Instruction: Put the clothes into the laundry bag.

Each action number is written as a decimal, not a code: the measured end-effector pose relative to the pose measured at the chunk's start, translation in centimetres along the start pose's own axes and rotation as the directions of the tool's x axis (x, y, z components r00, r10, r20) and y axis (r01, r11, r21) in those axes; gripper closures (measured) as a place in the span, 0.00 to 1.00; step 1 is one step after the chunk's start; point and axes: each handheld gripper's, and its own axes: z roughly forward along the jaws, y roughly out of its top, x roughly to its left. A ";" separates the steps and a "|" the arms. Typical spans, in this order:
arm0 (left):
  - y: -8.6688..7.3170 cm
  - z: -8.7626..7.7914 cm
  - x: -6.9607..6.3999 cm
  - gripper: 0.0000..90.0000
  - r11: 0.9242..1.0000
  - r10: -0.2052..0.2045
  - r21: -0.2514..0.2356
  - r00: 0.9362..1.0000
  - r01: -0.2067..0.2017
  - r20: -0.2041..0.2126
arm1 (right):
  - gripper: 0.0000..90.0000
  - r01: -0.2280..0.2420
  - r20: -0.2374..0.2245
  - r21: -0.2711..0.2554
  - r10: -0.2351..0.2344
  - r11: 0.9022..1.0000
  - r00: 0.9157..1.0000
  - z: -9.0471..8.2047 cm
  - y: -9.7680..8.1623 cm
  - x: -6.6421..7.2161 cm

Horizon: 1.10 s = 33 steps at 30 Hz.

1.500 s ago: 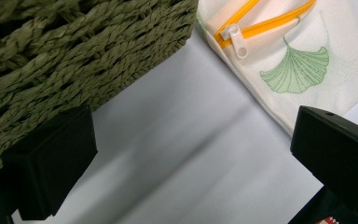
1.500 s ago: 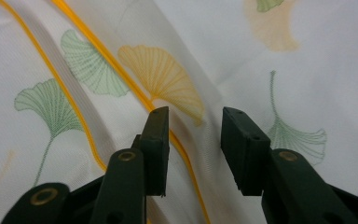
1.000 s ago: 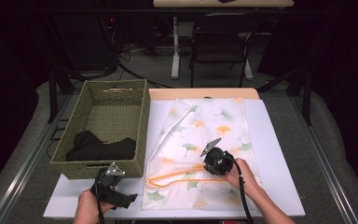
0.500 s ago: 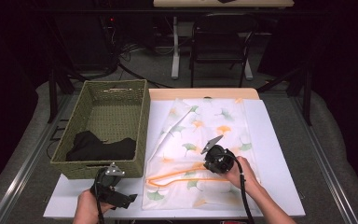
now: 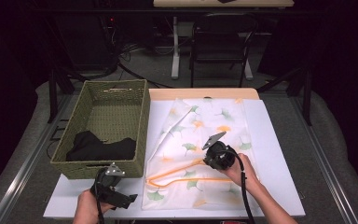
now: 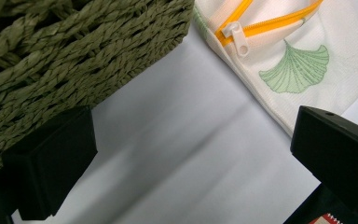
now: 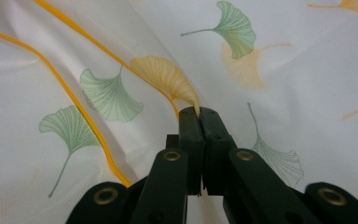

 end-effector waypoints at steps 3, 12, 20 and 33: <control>0.0 -0.1 0.0 0.00 1.000 0.000 -0.001 1.000 0.000 0.001 | 0.99 -0.024 -0.011 -0.021 0.024 0.999 1.000 -0.1 -0.1 -0.3; -0.1 -0.2 0.0 0.00 1.000 0.007 -0.010 1.000 -0.007 0.003 | 0.99 -0.053 -0.044 -0.079 0.050 0.995 0.998 -1.5 0.2 -0.9; -0.2 -0.2 0.1 0.00 1.000 0.015 0.006 1.000 -0.015 0.003 | 0.99 -0.075 -0.043 -0.133 0.070 0.988 0.997 -3.3 0.5 -1.3; -0.2 -1.1 -0.4 0.00 0.998 0.055 -0.004 0.998 -0.055 0.013 | 1.00 -0.075 -0.051 -0.136 0.068 0.988 0.996 -3.5 0.5 -1.2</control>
